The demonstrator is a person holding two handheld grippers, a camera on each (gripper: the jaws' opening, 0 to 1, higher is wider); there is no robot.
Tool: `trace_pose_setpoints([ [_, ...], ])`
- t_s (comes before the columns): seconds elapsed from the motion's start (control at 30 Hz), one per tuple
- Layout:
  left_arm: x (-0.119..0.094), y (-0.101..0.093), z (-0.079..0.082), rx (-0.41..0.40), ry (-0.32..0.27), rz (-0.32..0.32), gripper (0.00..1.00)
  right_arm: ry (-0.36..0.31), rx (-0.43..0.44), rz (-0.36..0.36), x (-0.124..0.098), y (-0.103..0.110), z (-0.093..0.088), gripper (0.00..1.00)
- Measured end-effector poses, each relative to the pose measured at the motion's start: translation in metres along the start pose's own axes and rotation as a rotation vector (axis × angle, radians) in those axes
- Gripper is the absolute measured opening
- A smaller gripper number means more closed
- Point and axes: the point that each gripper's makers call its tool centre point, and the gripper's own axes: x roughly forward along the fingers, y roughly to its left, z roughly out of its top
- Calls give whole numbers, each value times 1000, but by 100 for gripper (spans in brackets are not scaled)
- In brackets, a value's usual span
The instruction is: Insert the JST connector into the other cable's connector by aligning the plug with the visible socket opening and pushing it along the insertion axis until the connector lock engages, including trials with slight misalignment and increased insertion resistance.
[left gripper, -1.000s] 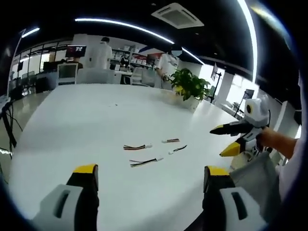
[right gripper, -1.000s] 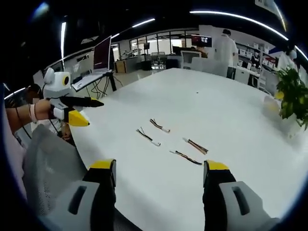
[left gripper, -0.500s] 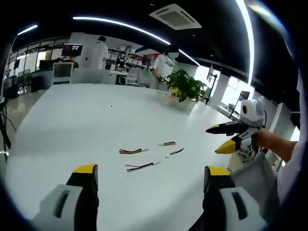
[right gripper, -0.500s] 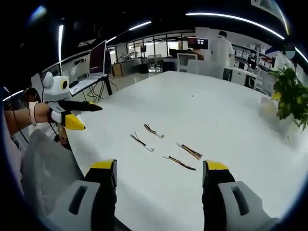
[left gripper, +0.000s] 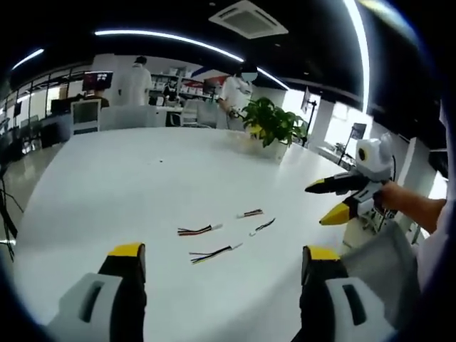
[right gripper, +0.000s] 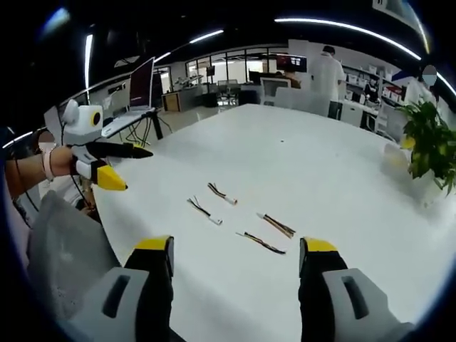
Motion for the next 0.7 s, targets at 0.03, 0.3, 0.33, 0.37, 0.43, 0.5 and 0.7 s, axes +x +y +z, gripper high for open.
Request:
trace_pose_setpoints([
  [0.03, 0, 0, 1, 0, -1, 1, 89, -4, 4, 1, 1, 0, 1, 70],
  [0.3, 4, 3, 9, 26, -10, -1, 88, -48, 4, 23, 8, -2, 17, 68],
  [0.33, 5, 3, 10, 27, -10, -1, 88, -50, 2, 24, 8, -2, 18, 68],
  [0.37, 5, 4, 11, 27, -12, -2, 88, -53, -2, 26, 9, -3, 19, 68],
  [0.43, 7, 5, 12, 27, -16, -2, 88, -58, -6, 28, 9, -3, 21, 68],
  [0.5, 8, 6, 12, 23, -19, -2, 87, -57, -15, 33, 10, -2, 22, 68],
  [0.7, 13, 1, 9, 2, -21, -16, 86, -44, -58, 25, 11, -6, 21, 67],
])
